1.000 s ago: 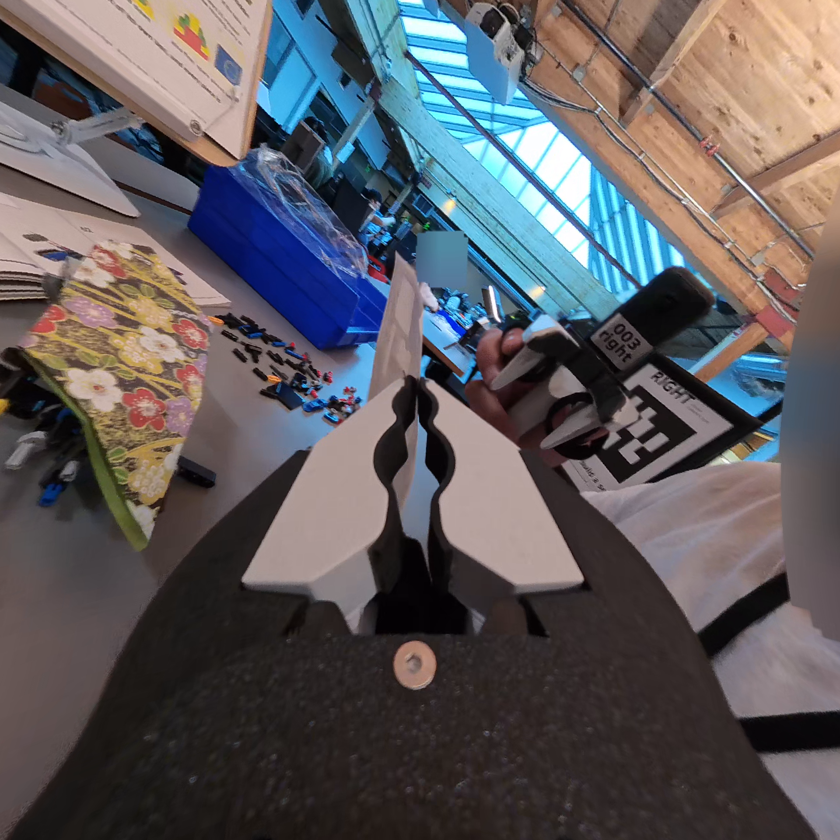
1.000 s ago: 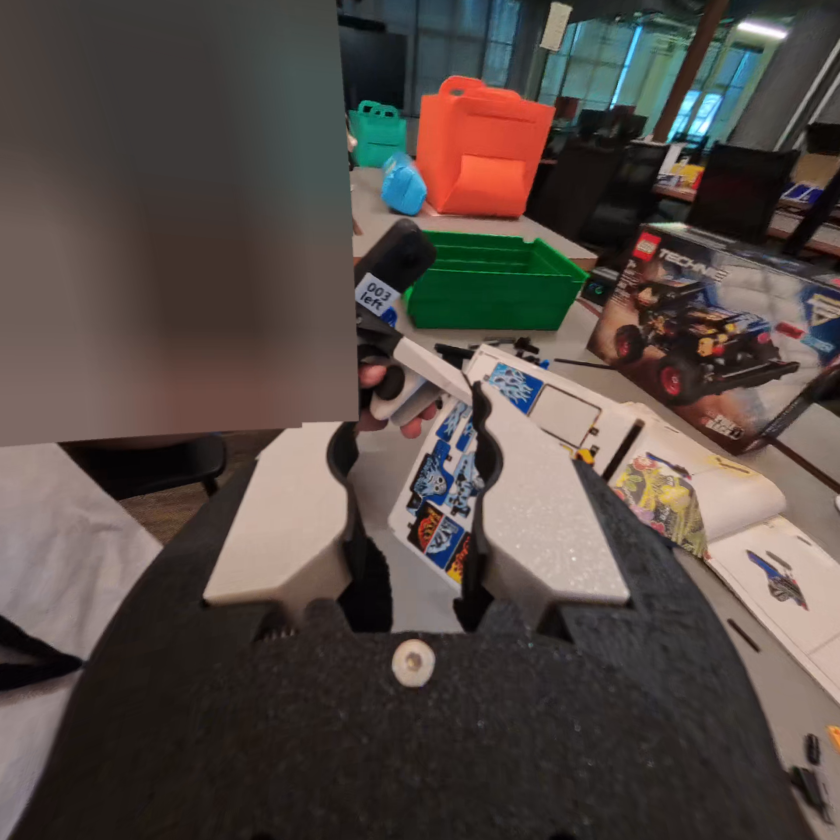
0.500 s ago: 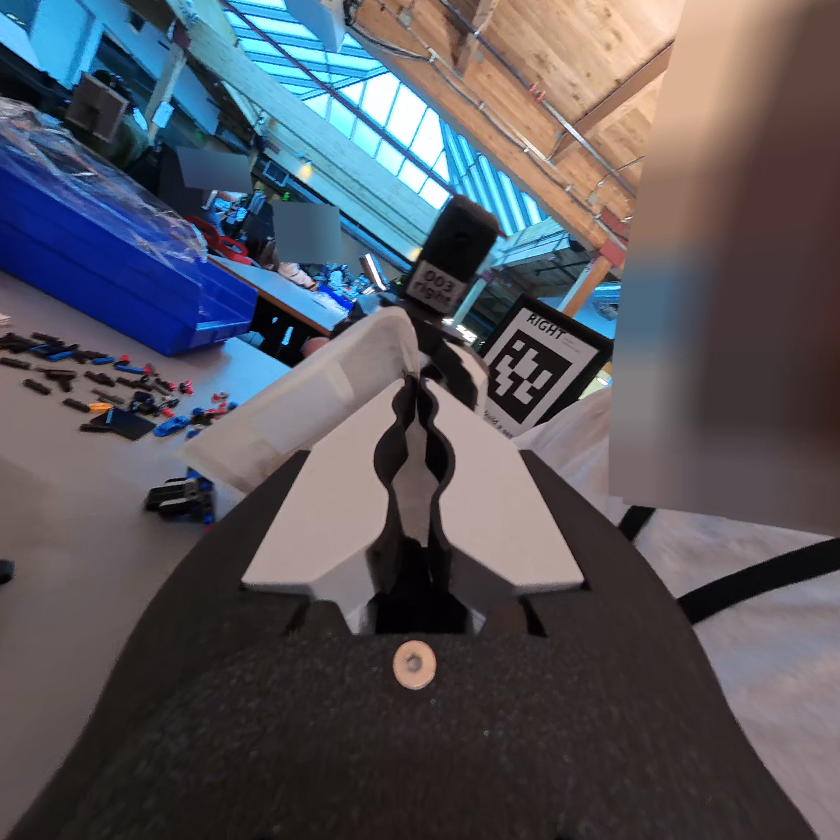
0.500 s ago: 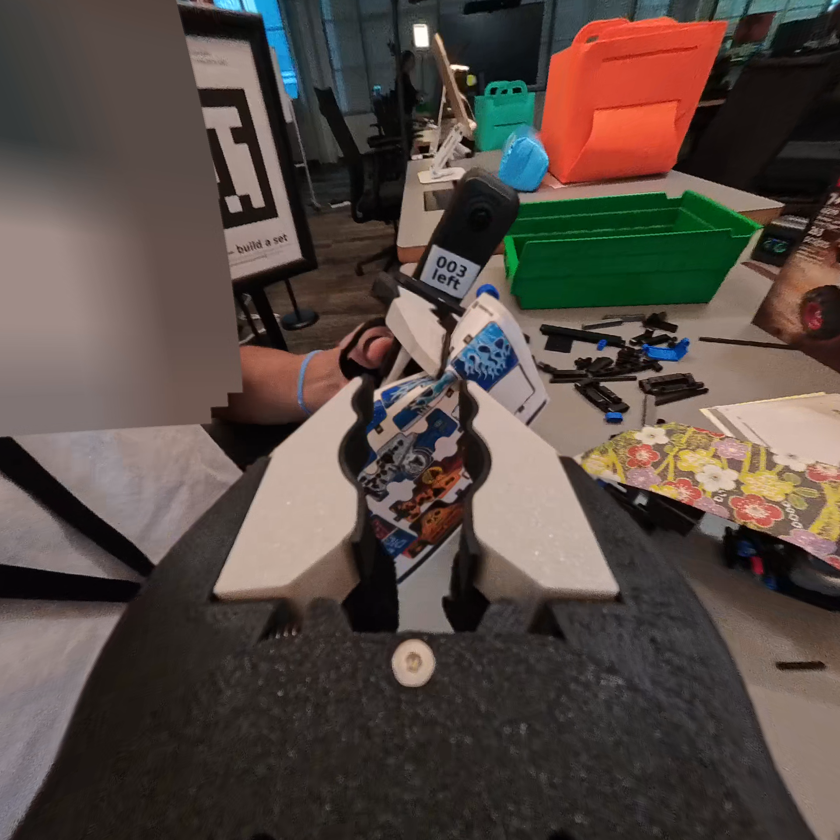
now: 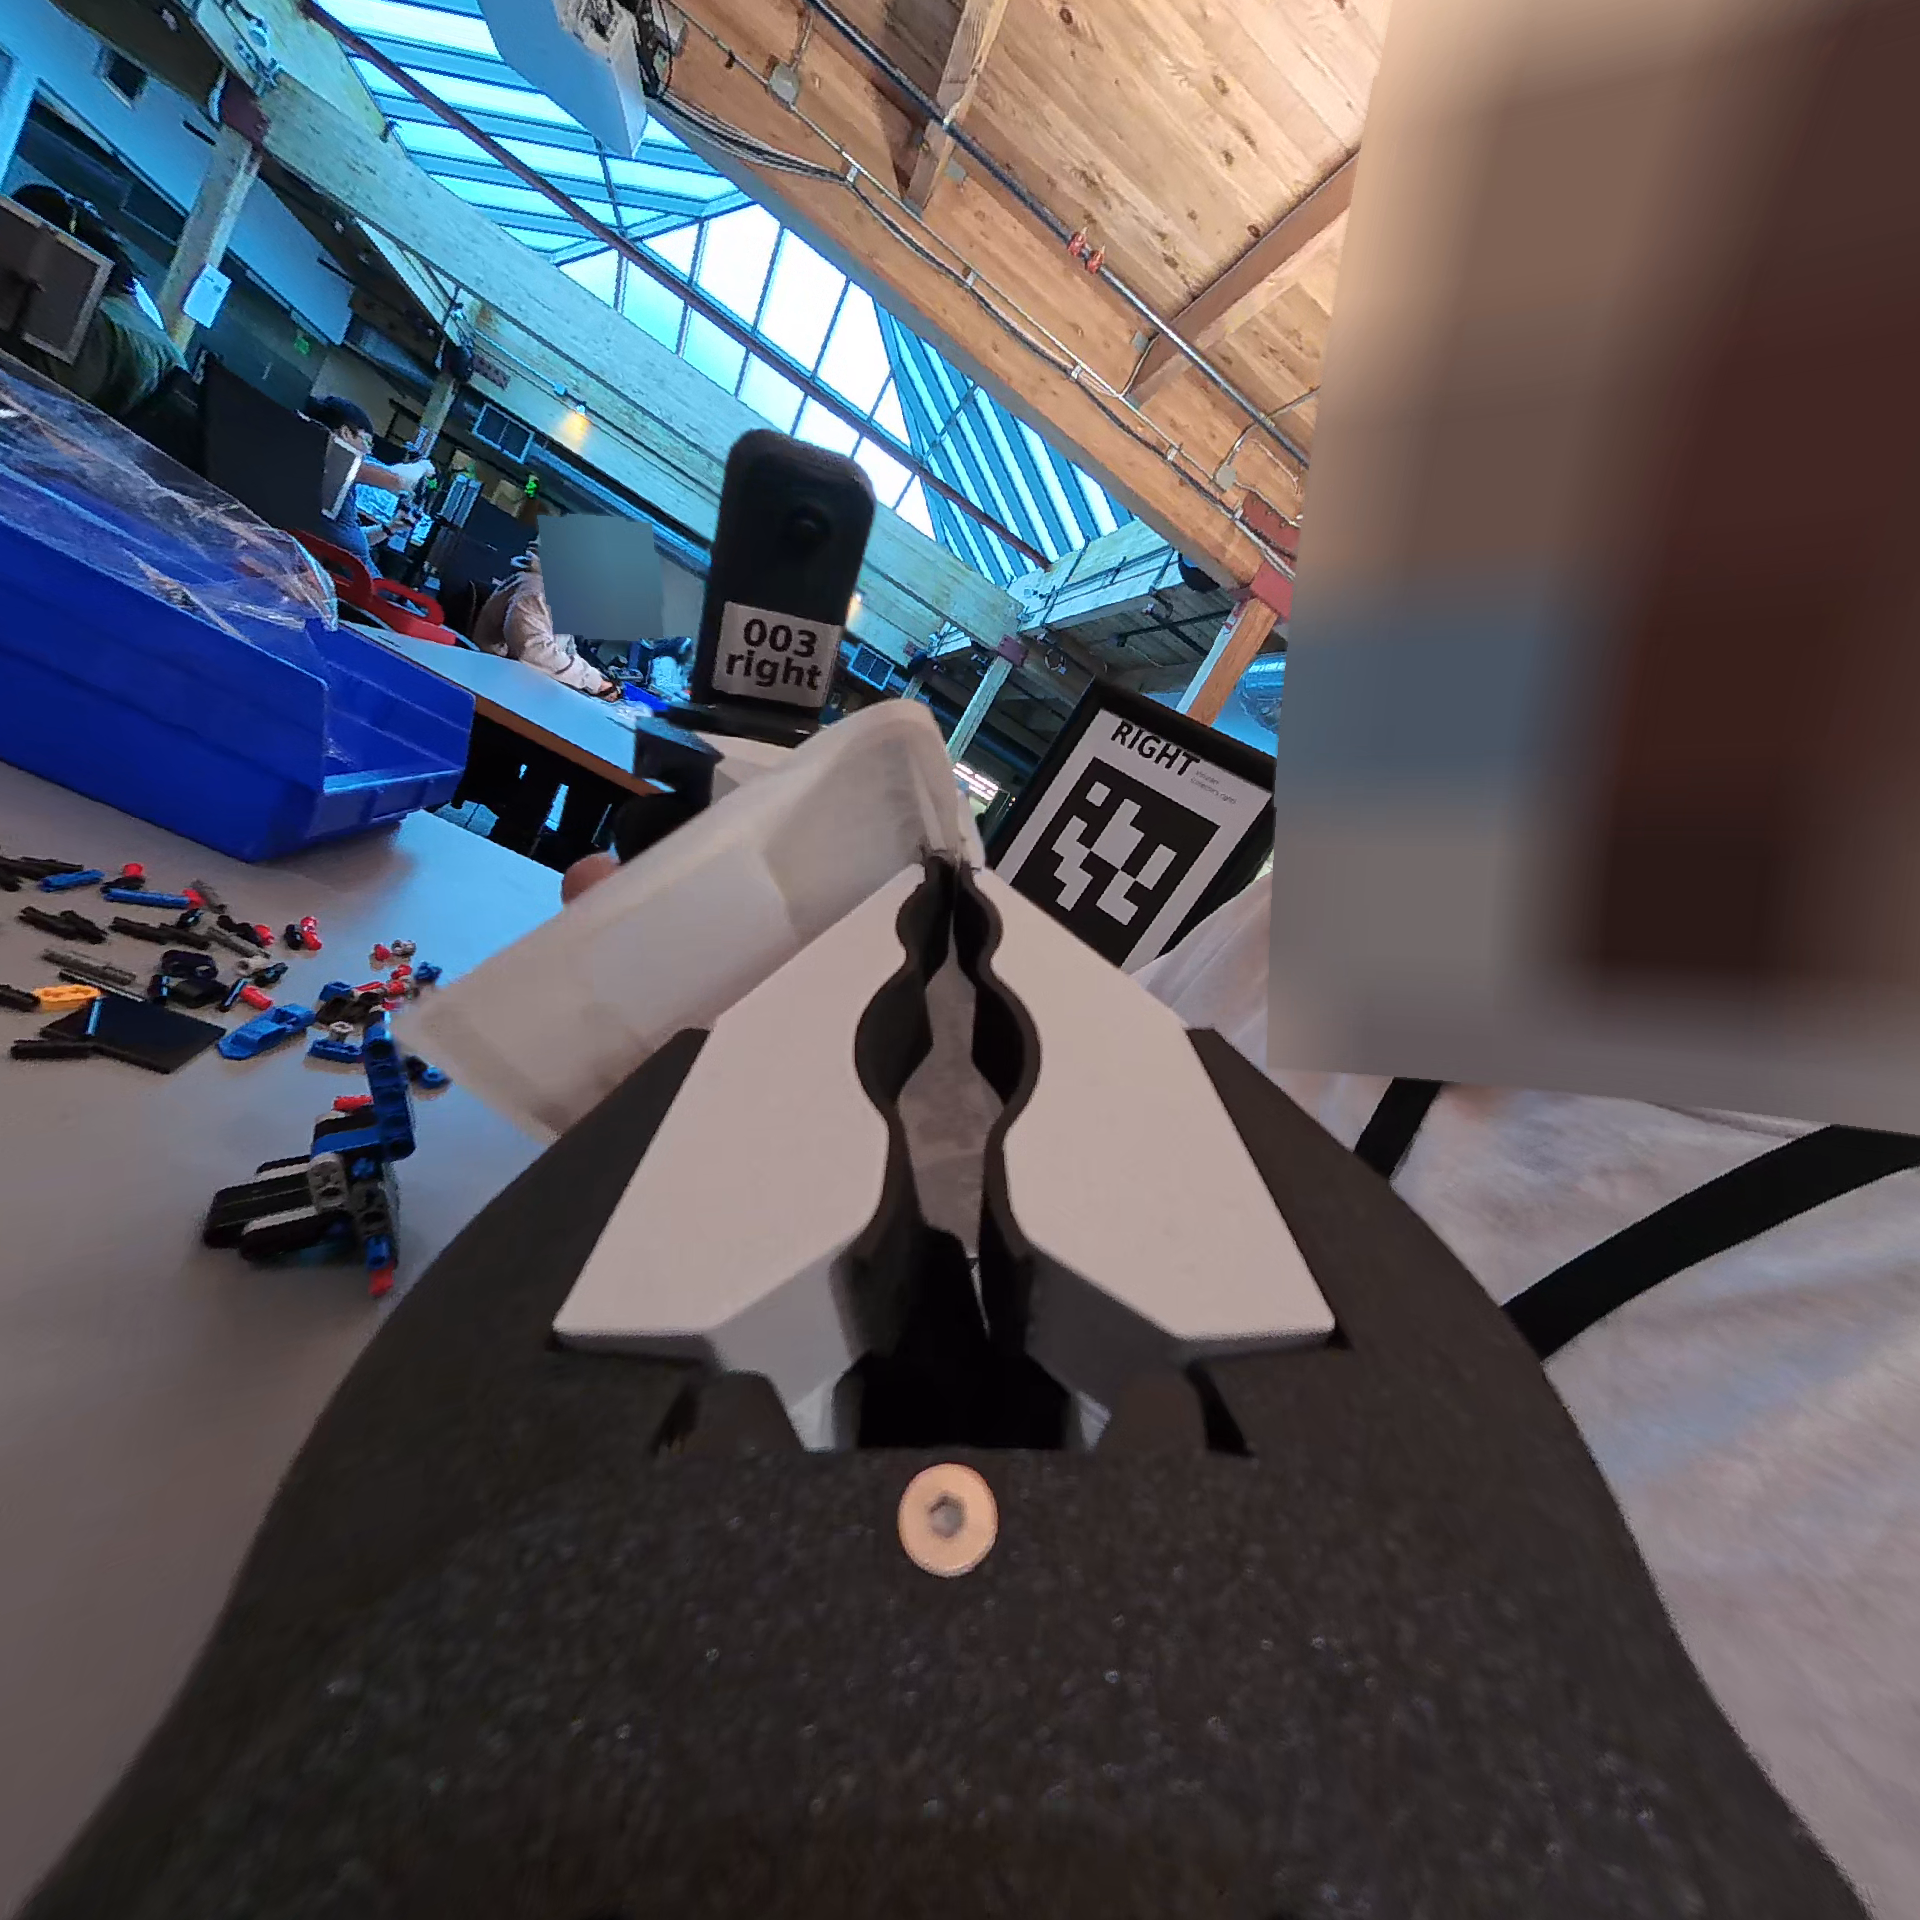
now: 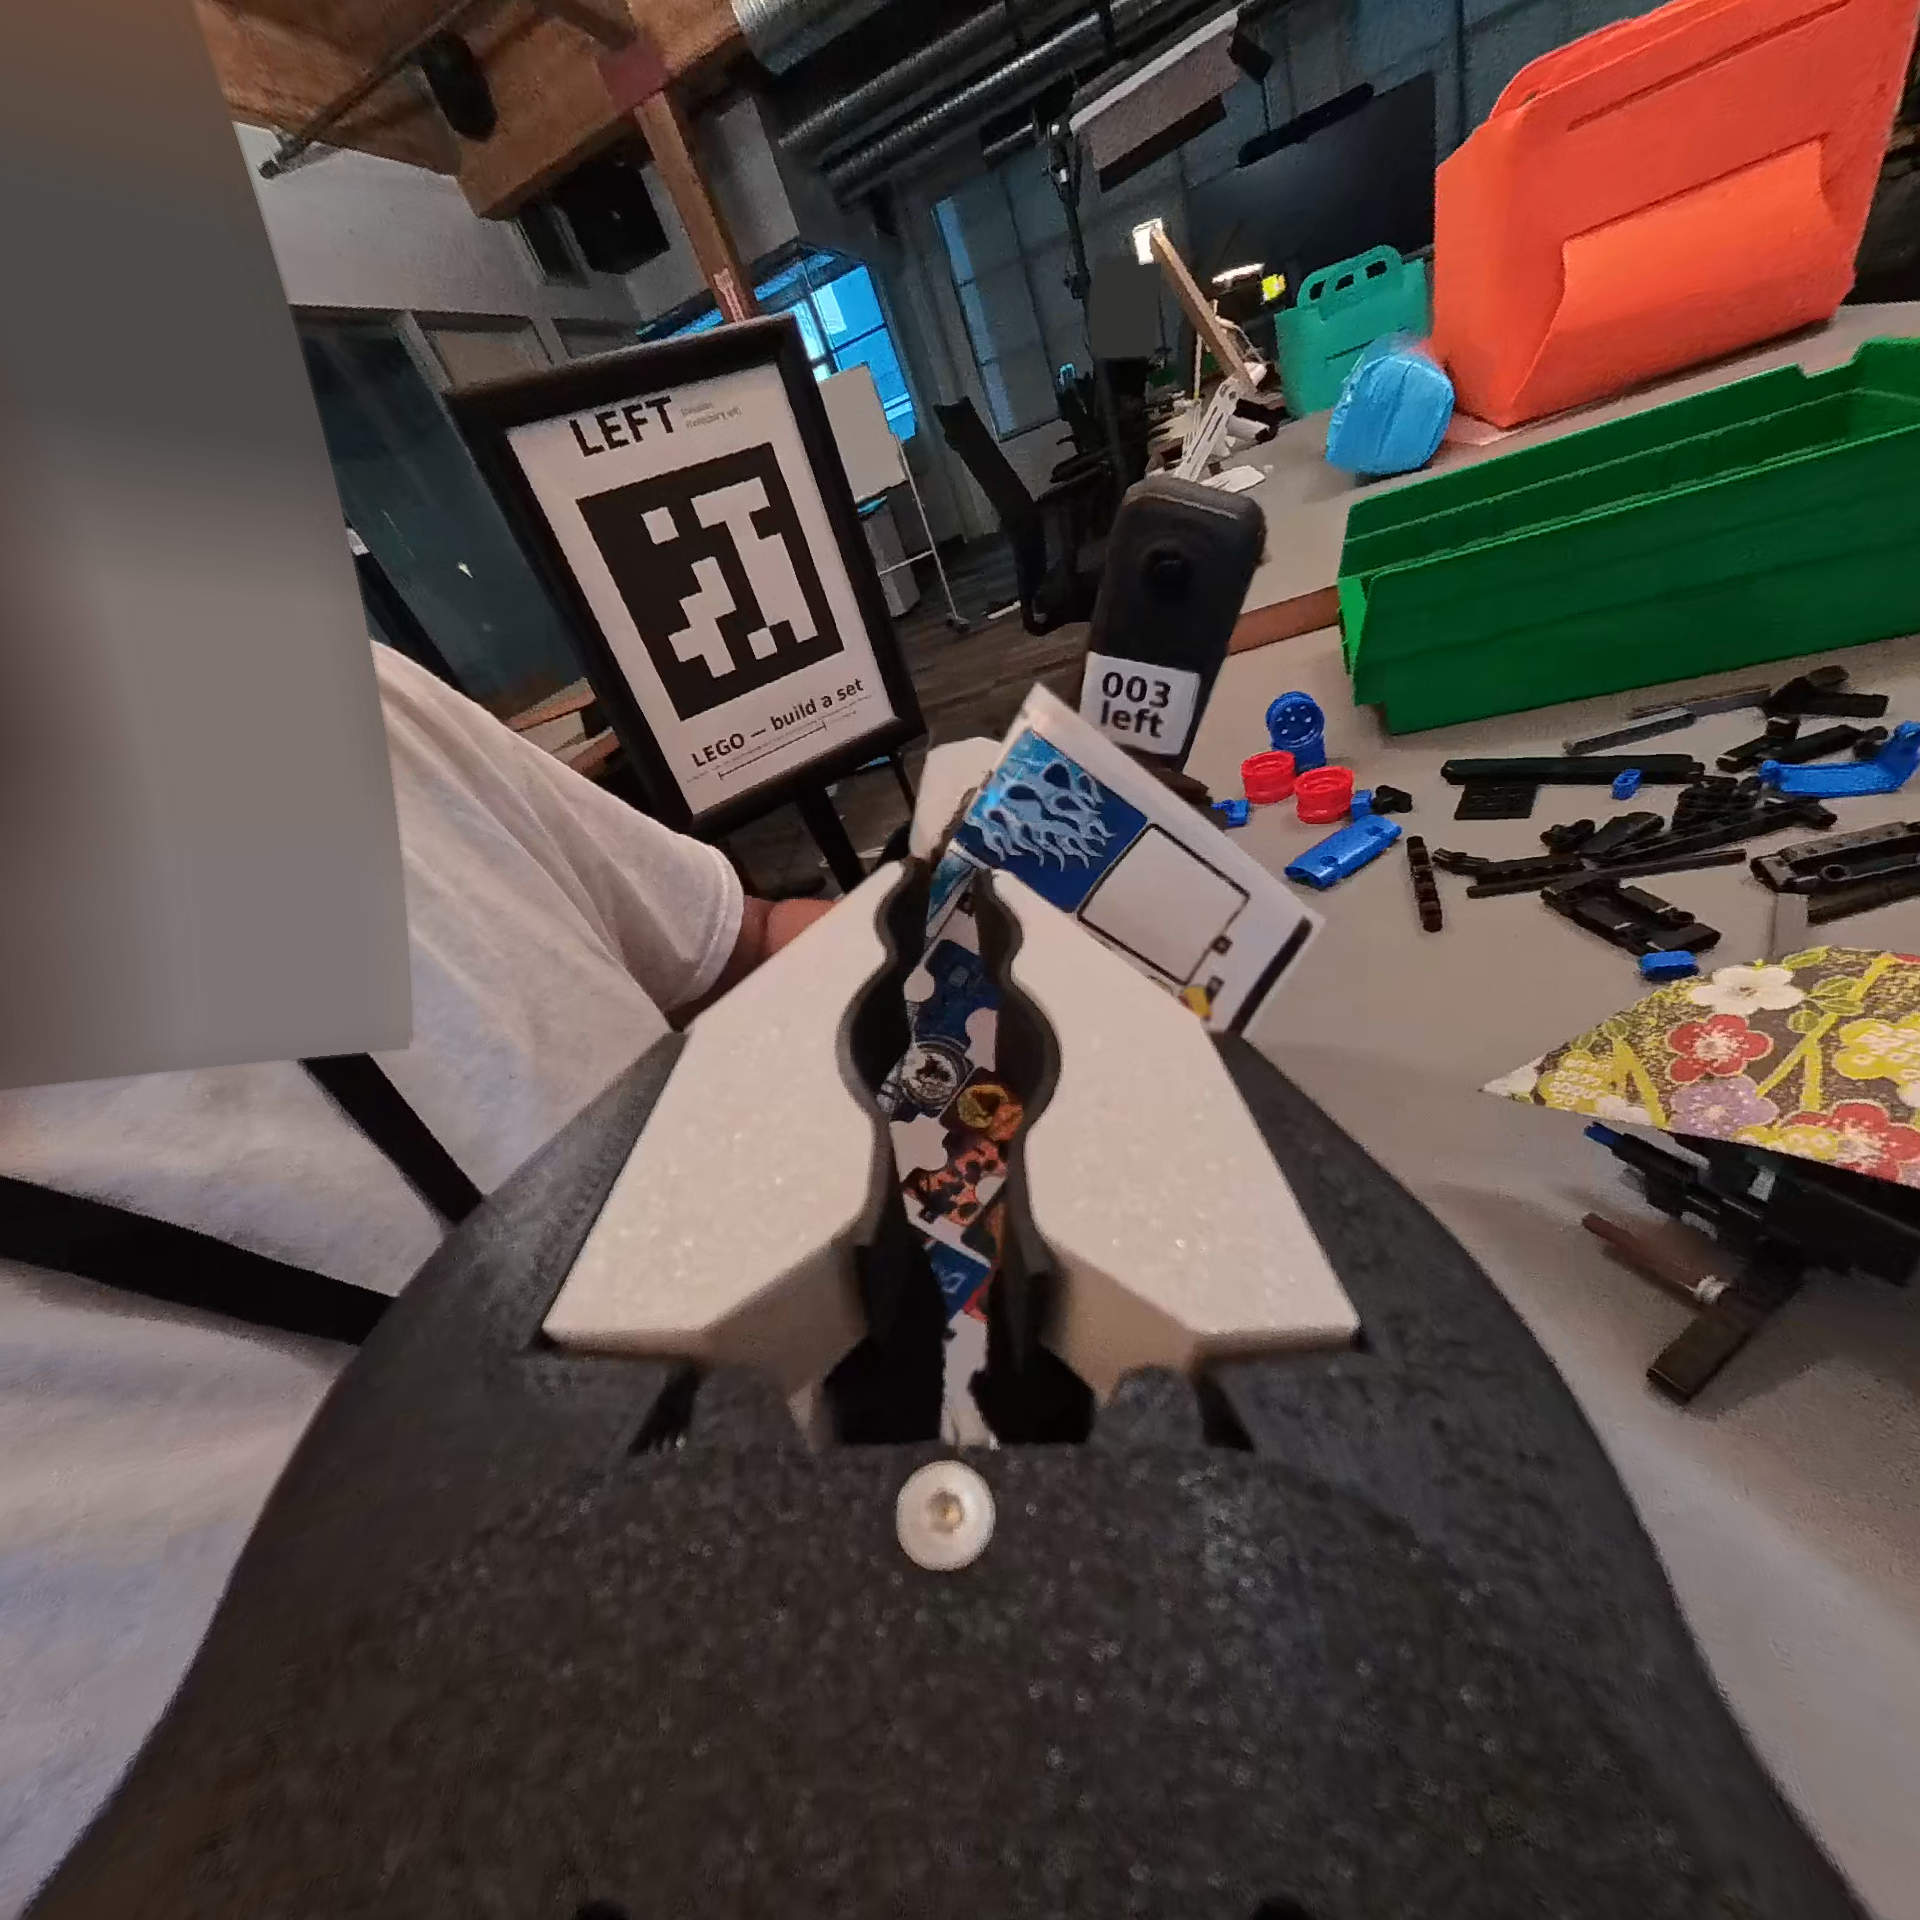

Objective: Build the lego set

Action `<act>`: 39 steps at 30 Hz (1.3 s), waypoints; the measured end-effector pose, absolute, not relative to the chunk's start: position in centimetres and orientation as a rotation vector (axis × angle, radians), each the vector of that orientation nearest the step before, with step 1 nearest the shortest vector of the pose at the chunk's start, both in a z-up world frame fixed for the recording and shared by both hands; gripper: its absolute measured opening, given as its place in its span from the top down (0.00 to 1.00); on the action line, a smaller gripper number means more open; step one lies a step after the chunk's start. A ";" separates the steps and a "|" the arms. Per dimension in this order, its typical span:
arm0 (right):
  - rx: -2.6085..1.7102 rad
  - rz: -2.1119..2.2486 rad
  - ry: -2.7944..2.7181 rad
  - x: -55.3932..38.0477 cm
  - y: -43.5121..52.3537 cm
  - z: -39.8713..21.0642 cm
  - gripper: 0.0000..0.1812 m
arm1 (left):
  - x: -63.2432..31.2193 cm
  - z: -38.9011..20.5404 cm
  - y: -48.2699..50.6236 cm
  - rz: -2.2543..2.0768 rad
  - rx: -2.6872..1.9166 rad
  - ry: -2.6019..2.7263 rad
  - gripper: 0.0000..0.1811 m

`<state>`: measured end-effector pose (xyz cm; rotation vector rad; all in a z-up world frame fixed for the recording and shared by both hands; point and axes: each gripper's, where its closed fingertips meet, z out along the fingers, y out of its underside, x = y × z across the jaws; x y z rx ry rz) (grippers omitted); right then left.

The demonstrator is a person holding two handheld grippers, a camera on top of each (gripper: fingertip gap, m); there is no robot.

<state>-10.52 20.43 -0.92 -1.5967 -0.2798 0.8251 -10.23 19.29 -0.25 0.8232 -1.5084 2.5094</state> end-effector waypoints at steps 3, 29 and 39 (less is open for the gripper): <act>-1.588 0.868 -0.275 -10.8 20.3 -1.0 0.96 | -10.4 -0.4 19.2 2.512 0.814 -1.558 1.00; -1.648 -0.025 -0.905 -10.1 19.8 -1.8 0.79 | -9.3 -2.0 20.5 2.213 0.945 -1.444 1.00; -1.672 0.108 -1.042 -10.9 20.0 -2.8 0.85 | -10.1 -2.3 19.5 2.150 0.878 -1.530 1.00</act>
